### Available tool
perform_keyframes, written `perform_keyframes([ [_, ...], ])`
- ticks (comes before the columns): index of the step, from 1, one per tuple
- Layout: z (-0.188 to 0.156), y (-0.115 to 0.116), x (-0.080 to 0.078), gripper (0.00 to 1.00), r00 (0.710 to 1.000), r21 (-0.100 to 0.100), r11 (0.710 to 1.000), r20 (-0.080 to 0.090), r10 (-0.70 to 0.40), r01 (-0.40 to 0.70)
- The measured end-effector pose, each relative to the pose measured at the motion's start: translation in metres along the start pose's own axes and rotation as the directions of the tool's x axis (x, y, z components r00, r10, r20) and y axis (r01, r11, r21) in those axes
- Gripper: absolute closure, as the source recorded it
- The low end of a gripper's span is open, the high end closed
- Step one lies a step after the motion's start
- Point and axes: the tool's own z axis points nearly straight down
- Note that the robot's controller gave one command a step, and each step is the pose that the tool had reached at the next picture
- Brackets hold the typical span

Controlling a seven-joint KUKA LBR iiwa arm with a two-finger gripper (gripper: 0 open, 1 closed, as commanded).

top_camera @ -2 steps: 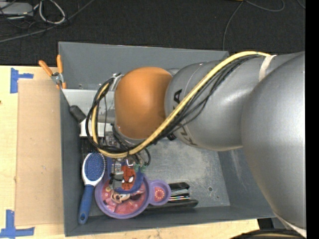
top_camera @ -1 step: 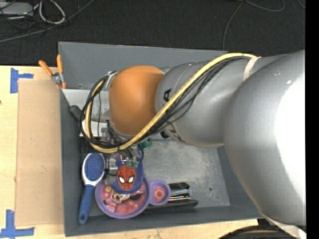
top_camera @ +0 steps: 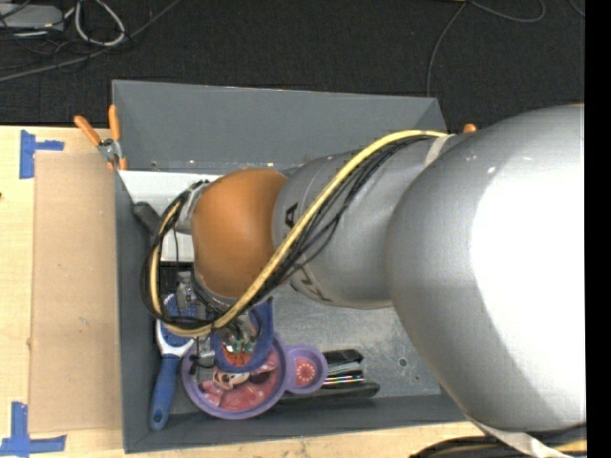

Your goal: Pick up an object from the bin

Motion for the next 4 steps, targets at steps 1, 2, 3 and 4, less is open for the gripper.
perform_keyframes([
  [1,0.004,-0.003,-0.008,0.00,1.000,-0.002,1.000,0.003,0.031,-0.031],
  [2,-0.061,-0.018,-0.026,0.00,1.000,0.001,1.000,-0.004,0.007,-0.007],
  [3,-0.026,-0.015,-0.030,0.00,0.985,-0.001,0.985,0.000,-0.172,0.172],
  [4,-0.011,-0.011,-0.069,0.00,0.996,-0.001,0.996,0.001,-0.086,0.086],
])
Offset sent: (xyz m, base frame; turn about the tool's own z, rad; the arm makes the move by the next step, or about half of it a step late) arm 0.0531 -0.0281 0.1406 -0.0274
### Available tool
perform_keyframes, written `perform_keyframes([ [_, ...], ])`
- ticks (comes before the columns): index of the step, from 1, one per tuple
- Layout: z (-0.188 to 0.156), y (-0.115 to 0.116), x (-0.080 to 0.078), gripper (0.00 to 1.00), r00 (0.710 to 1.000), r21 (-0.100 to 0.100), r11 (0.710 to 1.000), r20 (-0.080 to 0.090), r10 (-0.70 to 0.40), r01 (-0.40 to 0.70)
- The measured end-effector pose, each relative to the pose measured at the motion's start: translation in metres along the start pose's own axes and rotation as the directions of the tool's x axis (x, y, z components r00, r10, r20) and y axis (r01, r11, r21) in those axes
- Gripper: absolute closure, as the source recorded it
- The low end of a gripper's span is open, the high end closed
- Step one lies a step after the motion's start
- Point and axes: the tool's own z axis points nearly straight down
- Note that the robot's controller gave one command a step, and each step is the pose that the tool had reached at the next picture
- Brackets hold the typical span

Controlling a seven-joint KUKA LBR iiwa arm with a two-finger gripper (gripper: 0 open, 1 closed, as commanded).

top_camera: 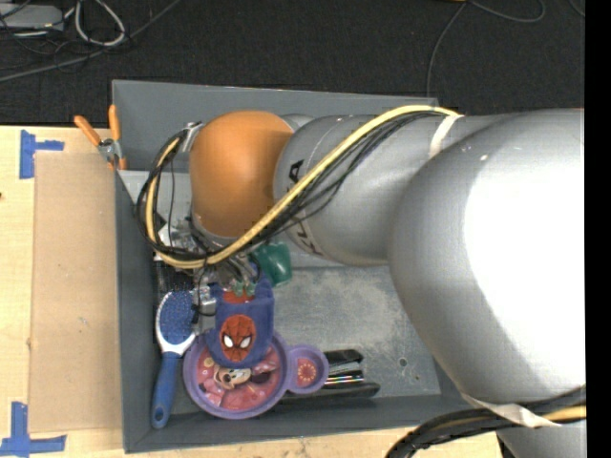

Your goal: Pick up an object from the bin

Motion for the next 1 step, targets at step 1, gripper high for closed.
perform_keyframes([
  [1,0.0315,0.0102,0.0476,0.00,0.987,0.000,0.987,0.015,-0.158,0.158],
])
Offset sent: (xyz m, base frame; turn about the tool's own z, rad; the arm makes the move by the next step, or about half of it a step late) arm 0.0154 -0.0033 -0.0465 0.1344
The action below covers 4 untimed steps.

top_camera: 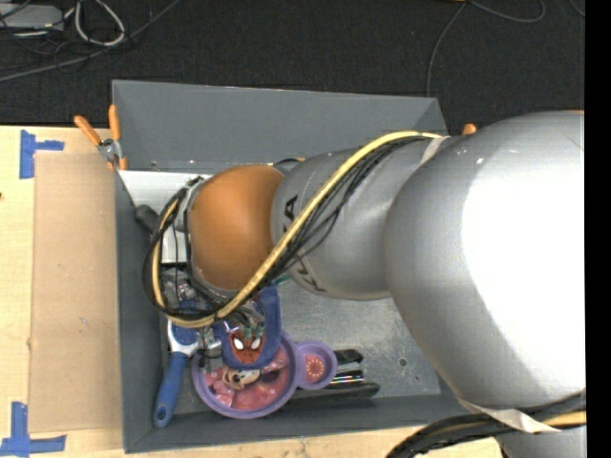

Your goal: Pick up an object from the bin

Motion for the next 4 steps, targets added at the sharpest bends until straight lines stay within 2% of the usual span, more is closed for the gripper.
perform_keyframes([
  [1,0.002,0.005,0.012,0.00,1.000,-0.001,1.000,0.006,-0.004,0.004],
  [2,-0.042,-0.012,-0.009,1.00,0.876,0.001,0.876,0.002,-0.482,0.482],
  [3,-0.042,-0.013,-0.009,1.00,0.878,0.000,0.878,0.003,-0.479,0.479],
  [4,-0.060,-0.013,-0.004,1.00,0.879,-0.005,0.879,-0.006,-0.476,0.476],
])
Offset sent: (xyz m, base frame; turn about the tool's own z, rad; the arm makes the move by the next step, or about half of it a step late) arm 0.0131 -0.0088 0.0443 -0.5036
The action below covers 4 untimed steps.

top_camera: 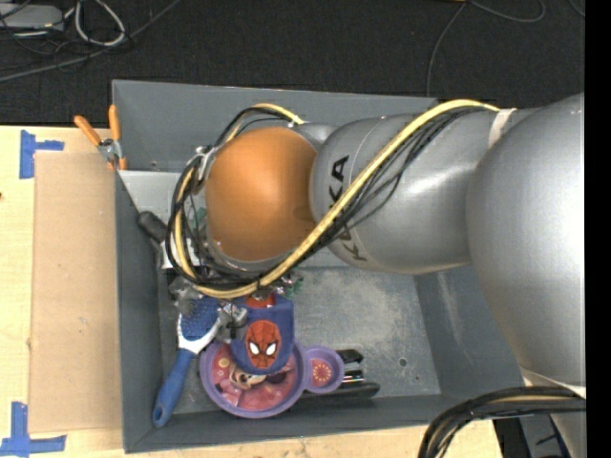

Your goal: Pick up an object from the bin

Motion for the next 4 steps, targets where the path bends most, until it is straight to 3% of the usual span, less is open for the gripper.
perform_keyframes([
  [1,-0.016,0.001,0.018,1.00,1.000,0.009,1.000,0.014,-0.002,0.002],
  [2,0.039,-0.010,0.016,1.00,0.990,0.019,0.990,0.028,-0.140,0.140],
  [3,0.065,-0.007,0.018,1.00,0.997,0.022,0.997,0.028,-0.072,0.071],
  [4,0.019,-0.005,0.023,1.00,1.000,0.009,1.000,0.012,0.005,-0.005],
])
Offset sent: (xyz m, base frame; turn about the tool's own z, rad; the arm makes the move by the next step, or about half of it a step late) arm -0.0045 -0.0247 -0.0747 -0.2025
